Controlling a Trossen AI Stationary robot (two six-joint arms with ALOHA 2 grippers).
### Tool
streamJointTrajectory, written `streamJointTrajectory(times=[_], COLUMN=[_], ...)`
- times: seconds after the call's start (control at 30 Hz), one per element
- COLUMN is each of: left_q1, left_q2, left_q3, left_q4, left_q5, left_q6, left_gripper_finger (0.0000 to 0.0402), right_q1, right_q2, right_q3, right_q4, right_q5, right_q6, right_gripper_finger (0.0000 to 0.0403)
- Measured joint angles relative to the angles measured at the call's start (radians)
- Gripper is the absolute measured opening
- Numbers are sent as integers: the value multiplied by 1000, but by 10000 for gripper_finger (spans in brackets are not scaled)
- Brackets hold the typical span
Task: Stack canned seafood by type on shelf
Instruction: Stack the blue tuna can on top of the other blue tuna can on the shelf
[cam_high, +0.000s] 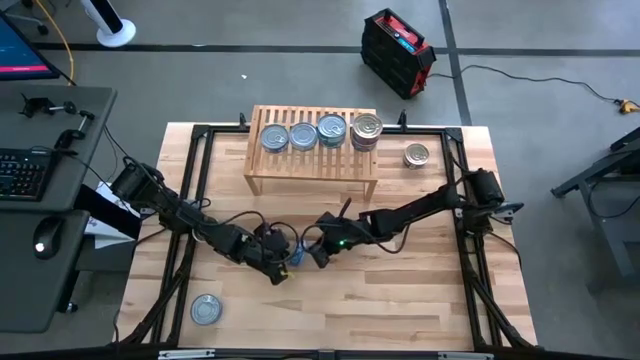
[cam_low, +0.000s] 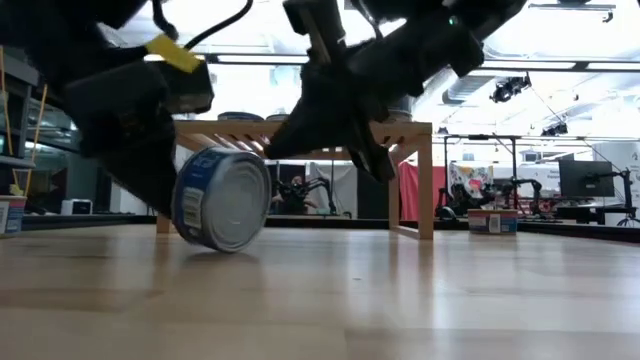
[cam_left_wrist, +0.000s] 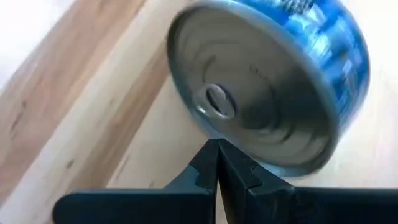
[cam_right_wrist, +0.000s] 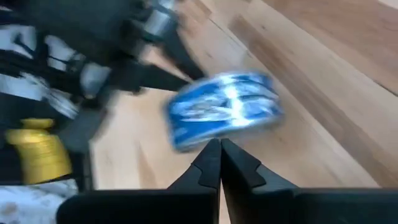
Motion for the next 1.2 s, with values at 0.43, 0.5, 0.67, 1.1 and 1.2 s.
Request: streamJointTrajectory(times=[0.43,0.5,0.67,1.1,1.2], left_q1=[9,4,-46,-161,-206], left_q2=[-30,-75,-232,-434,-452], left_q3=[2,2,3,2,2], left_q4=[-50,-118,-297,-331,-213], left_q5=[-16,-22,-117,-214,-190], left_q6=[-53,-87,-193,-452,-459], left_gripper_finger=[0,0,0,0,0], right_q1=[-10,-13,-34,-73,-71], right_q2=[-35,-84,-151,158,246], right_q3=[-2,-2,102,824,927], right_q4=[0,0,-145,-997,-1117], right_q5=[-62,-82,-162,-149,-70], right_q6=[-110,-180,-432,-1251,-1361], right_gripper_finger=[0,0,0,186,247])
